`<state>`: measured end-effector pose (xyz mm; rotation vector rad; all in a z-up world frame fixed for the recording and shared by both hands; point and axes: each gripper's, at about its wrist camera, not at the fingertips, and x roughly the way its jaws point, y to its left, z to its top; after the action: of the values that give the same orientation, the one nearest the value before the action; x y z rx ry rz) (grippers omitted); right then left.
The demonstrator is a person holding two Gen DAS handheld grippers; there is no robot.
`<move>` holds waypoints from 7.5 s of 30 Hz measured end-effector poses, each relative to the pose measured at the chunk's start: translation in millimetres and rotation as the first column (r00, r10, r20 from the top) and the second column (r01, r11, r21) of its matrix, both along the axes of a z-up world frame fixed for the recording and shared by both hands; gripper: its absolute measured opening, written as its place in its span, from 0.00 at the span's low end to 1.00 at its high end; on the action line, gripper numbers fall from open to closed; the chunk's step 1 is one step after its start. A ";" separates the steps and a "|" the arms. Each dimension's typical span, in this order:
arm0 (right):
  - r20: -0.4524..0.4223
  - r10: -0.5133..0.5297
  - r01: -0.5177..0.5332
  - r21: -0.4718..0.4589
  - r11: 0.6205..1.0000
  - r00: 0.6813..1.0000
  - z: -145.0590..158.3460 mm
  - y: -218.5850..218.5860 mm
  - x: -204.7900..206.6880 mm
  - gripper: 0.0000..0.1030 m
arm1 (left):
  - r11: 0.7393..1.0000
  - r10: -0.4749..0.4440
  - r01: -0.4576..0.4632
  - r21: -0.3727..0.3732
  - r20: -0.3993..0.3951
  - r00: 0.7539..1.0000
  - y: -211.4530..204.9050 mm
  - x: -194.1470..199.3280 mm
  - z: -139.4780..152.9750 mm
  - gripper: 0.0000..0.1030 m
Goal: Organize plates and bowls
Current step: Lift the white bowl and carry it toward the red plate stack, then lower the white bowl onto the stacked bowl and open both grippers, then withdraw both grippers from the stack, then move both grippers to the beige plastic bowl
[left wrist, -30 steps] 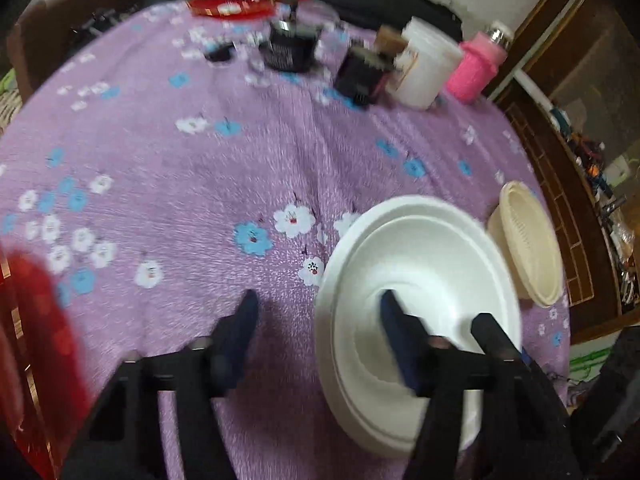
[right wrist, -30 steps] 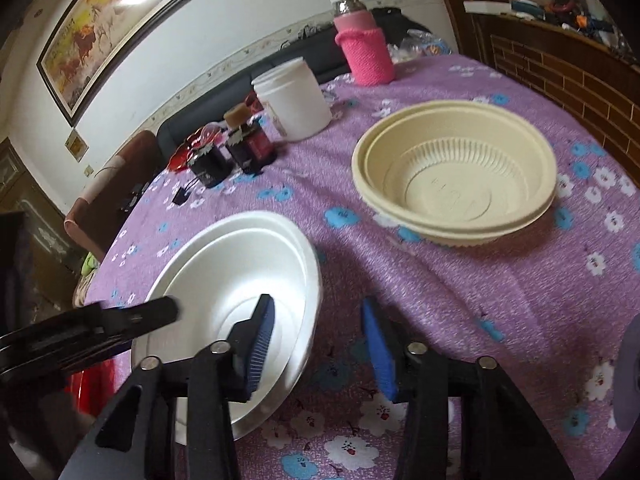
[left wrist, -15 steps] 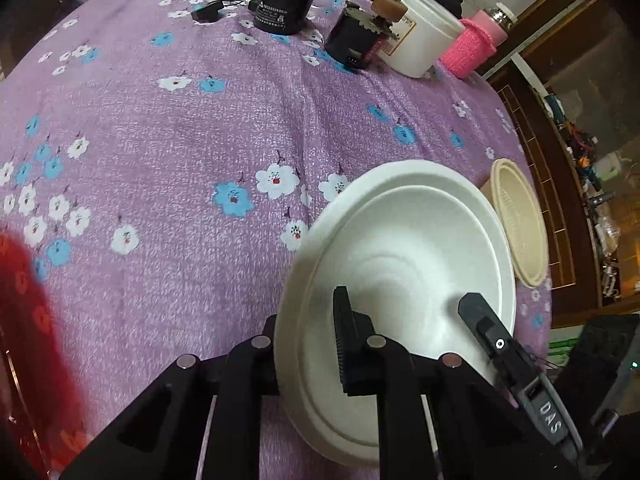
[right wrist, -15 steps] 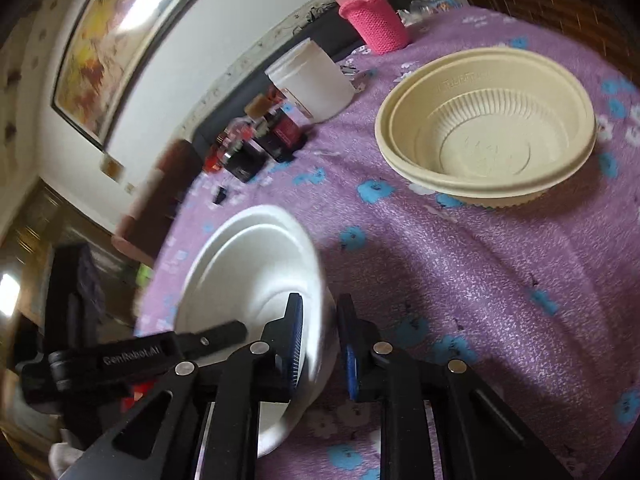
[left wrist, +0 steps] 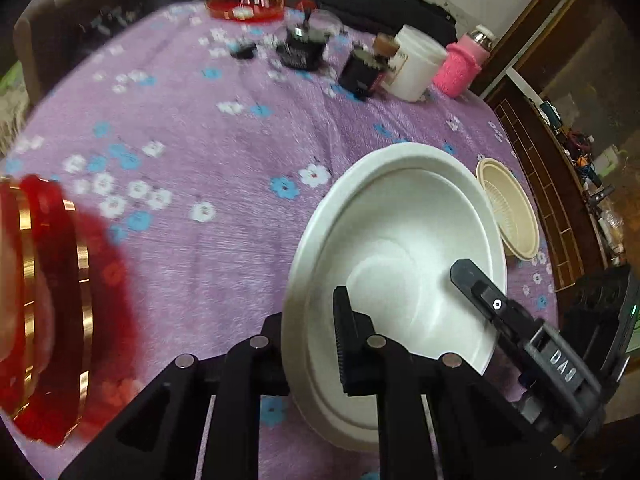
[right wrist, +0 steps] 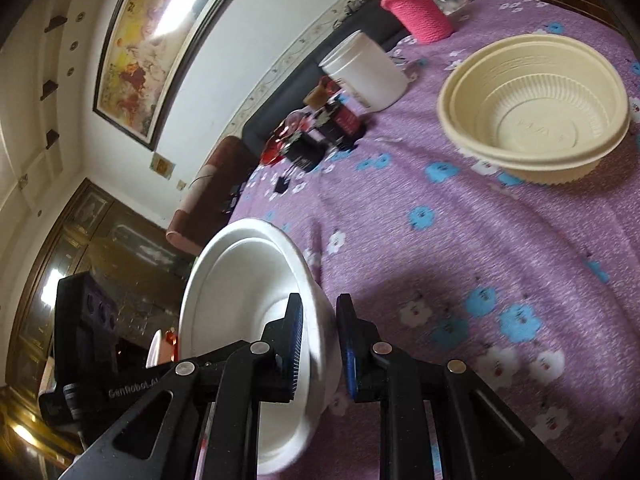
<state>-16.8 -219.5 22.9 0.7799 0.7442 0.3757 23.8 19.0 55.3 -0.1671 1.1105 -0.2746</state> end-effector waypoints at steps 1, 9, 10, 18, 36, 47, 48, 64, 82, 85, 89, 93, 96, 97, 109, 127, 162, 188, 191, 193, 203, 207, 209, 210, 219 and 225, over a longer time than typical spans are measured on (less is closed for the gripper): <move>0.004 0.012 -0.012 0.016 1.000 1.000 0.4 2.3 -0.5 0.19 | 1.000 0.011 -0.012 0.017 0.031 0.999 2.5 -7.6 4.9 0.13; -0.007 0.088 -0.086 0.163 0.983 0.996 0.4 26.4 -4.3 0.19 | 0.960 -0.013 -0.109 0.257 0.431 0.902 -12.0 -89.2 65.3 0.16; -0.005 0.098 -0.095 0.186 0.978 0.995 1.6 30.9 -6.4 0.19 | 0.943 -0.047 -0.132 0.307 0.514 0.857 -19.8 -108.2 73.0 0.18; 0.125 0.177 -0.212 0.391 0.896 0.976 23.5 47.0 -35.2 0.21 | 0.866 -0.157 -0.292 0.405 0.776 0.612 -33.5 -190.1 97.0 0.24; 0.214 0.244 -0.313 0.411 0.856 0.946 56.1 69.0 -57.5 0.25 | 0.841 -0.218 -0.363 0.400 0.866 0.450 -25.2 -228.6 100.7 0.36; 0.142 0.307 -0.333 0.228 0.915 0.941 69.5 119.1 -38.5 0.25 | 0.892 -0.087 -0.305 0.333 0.789 0.608 40.1 -198.6 104.4 0.37; 0.138 0.315 -0.339 0.211 0.917 0.939 70.7 125.1 -36.2 0.25 | 0.907 -0.060 -0.287 0.308 0.769 0.636 52.7 -192.6 106.0 0.37; 0.098 0.451 -0.437 -0.136 0.889 0.887 119.6 260.7 8.3 0.25 | 0.951 0.258 -0.309 0.025 0.491 0.832 212.4 -113.8 116.4 0.37; 0.054 0.356 -0.338 -0.203 0.919 0.933 110.5 296.8 6.0 0.25 | 0.973 0.145 -0.210 0.092 0.461 0.875 222.7 -97.6 115.5 0.37; 0.032 0.302 -0.286 -0.238 0.928 0.953 106.9 294.1 0.0 0.25 | 0.980 0.102 -0.167 0.107 0.453 0.886 219.7 -88.7 113.0 0.38; 0.011 0.232 -0.222 -0.253 0.942 0.973 109.5 289.1 3.3 0.25 | 0.993 0.057 -0.094 0.075 0.391 0.919 227.0 -62.2 117.6 0.39; -0.004 0.239 -0.227 -0.325 0.918 0.971 119.9 297.6 6.0 0.25 | 0.997 0.075 -0.083 0.010 0.319 0.945 242.2 -35.4 108.2 0.39; -0.021 0.243 -0.232 -0.394 0.889 0.970 119.6 308.0 8.7 0.25 | 0.994 0.101 -0.108 0.013 0.250 0.963 247.9 -17.6 88.7 0.39; -0.033 0.241 -0.234 -0.405 0.884 0.970 116.5 311.0 10.1 0.25 | 0.993 0.113 -0.119 0.013 0.223 0.968 249.7 -14.1 80.6 0.39; -0.103 0.258 -0.277 -0.452 0.848 0.961 81.0 325.4 22.1 0.25 | 0.978 0.173 -0.192 0.081 0.198 0.965 257.2 -30.4 65.7 0.56; 0.109 0.179 -0.087 -0.563 0.822 0.978 88.8 309.9 -1.9 0.48 | 0.919 0.296 -0.358 0.165 0.312 0.903 257.1 -46.8 47.3 0.63; 0.246 0.085 0.022 -0.401 0.916 0.966 112.2 204.0 -73.2 0.56 | 0.927 0.298 -0.369 0.066 0.469 0.832 197.1 -96.7 91.6 0.75; 0.229 -0.031 0.120 -0.384 0.915 0.973 86.0 106.4 -124.4 0.69 | 0.940 -0.009 -0.186 0.286 0.565 0.825 31.3 -155.6 110.9 0.97; 0.223 -0.049 0.132 -0.377 0.917 0.974 82.6 93.6 -124.7 0.69 | 0.939 -0.035 -0.164 0.301 0.560 0.828 17.6 -154.2 109.6 0.97; 0.219 -0.059 0.140 -0.375 0.916 0.974 81.0 86.5 -125.9 0.69 | 0.938 -0.052 -0.150 0.313 0.554 0.831 7.9 -152.5 109.0 0.97; 0.175 -0.127 0.187 -0.384 0.904 0.976 65.7 41.6 -119.7 0.70 | 0.943 -0.108 -0.071 0.324 0.503 0.858 -24.2 -134.7 97.8 0.97; 0.159 -0.174 0.223 -0.392 0.892 0.972 63.5 16.0 -109.5 0.70 | 0.948 -0.125 -0.028 0.318 0.451 0.884 -31.6 -121.7 86.0 0.97; 0.153 -0.231 0.274 -0.402 0.874 0.961 65.5 -6.3 -98.5 0.70 | 0.949 -0.134 -0.009 0.316 0.427 0.894 -34.9 -115.7 77.8 0.97; 0.151 -0.270 0.309 -0.413 0.857 0.951 66.7 -18.4 -92.2 0.70 | 0.949 -0.136 -0.004 0.316 0.421 0.897 -36.0 -113.8 75.1 0.97; 0.059 -0.483 0.455 -0.453 0.767 0.874 52.3 -90.6 -22.6 0.70 | 0.961 -0.130 0.030 0.275 0.354 0.926 -40.2 -78.6 57.4 0.97; 0.069 -0.536 0.496 -0.492 0.716 0.841 46.4 -107.0 8.7 0.70 | 0.971 -0.158 0.083 0.222 0.342 0.926 -63.9 -32.0 64.8 0.97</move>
<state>-8.1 -326.5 69.3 0.4811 0.6216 -0.3592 -8.3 -44.9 120.2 0.1331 0.7794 -0.2864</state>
